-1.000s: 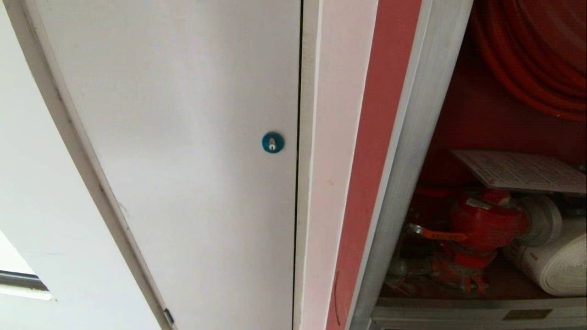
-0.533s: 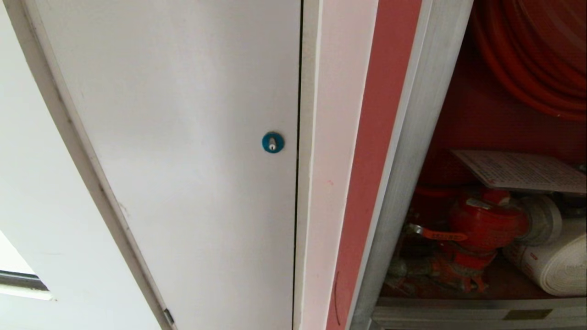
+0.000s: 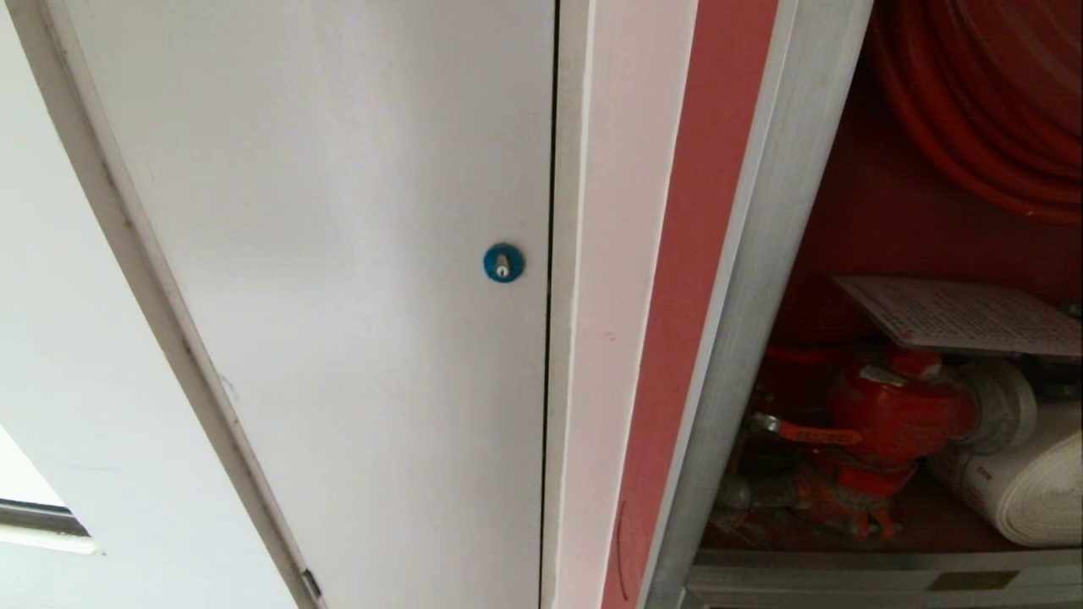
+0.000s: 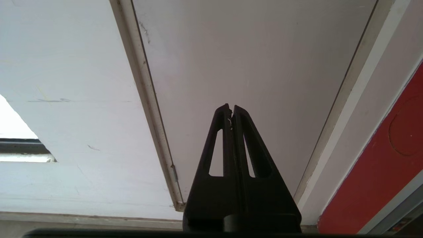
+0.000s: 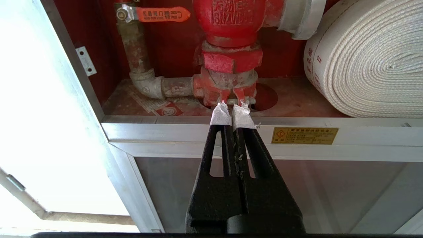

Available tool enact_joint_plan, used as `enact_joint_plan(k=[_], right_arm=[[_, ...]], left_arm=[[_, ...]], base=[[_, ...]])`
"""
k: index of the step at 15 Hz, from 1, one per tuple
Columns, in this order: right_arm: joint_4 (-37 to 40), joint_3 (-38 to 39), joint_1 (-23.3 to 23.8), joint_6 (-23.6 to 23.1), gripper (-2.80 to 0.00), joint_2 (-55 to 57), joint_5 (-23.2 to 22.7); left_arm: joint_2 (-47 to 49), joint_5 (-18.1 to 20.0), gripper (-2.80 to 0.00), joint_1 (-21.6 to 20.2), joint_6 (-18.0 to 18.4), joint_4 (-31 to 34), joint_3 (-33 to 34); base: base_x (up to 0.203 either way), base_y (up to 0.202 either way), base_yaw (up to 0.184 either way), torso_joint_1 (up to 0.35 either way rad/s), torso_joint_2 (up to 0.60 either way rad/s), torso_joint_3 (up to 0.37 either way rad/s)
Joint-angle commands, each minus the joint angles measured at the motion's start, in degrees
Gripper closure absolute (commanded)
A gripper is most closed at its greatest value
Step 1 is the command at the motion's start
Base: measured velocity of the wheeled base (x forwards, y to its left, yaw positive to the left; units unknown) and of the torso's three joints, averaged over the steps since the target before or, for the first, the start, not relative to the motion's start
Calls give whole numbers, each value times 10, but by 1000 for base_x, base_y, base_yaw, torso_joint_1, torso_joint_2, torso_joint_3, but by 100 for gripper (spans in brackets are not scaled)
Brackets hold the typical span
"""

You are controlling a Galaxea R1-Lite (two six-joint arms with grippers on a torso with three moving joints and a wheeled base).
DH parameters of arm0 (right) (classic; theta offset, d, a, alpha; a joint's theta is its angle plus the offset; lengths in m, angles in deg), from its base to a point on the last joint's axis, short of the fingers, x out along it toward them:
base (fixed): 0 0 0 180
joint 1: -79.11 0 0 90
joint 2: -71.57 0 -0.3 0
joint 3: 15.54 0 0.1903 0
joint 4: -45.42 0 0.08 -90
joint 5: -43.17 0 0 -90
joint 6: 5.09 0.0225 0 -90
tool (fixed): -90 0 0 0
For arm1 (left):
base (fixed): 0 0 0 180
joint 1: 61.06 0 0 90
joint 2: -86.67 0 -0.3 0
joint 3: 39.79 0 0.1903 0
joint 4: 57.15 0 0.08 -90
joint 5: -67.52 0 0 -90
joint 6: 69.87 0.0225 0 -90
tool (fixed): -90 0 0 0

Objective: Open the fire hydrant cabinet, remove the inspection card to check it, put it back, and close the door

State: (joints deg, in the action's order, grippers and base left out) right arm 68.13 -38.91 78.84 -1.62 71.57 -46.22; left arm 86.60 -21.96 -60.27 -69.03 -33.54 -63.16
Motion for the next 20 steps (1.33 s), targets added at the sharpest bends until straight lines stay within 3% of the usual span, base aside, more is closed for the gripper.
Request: enact_joint_plan(k=[1, 8, 20], right_arm=[[0, 4, 0, 0, 0, 1, 0], [0, 3, 0, 0, 0, 1, 0], [0, 4, 0, 0, 0, 1, 0]], left_arm=[[1, 0, 0, 0, 0, -1, 0], [1, 1, 0, 0, 5, -1, 0], [1, 1, 0, 0, 3, -1, 0]], base=[[0, 0, 0, 0, 0, 0], [-13, 0, 0, 3, 0, 0], [-193, 0, 1, -2, 3, 4]])
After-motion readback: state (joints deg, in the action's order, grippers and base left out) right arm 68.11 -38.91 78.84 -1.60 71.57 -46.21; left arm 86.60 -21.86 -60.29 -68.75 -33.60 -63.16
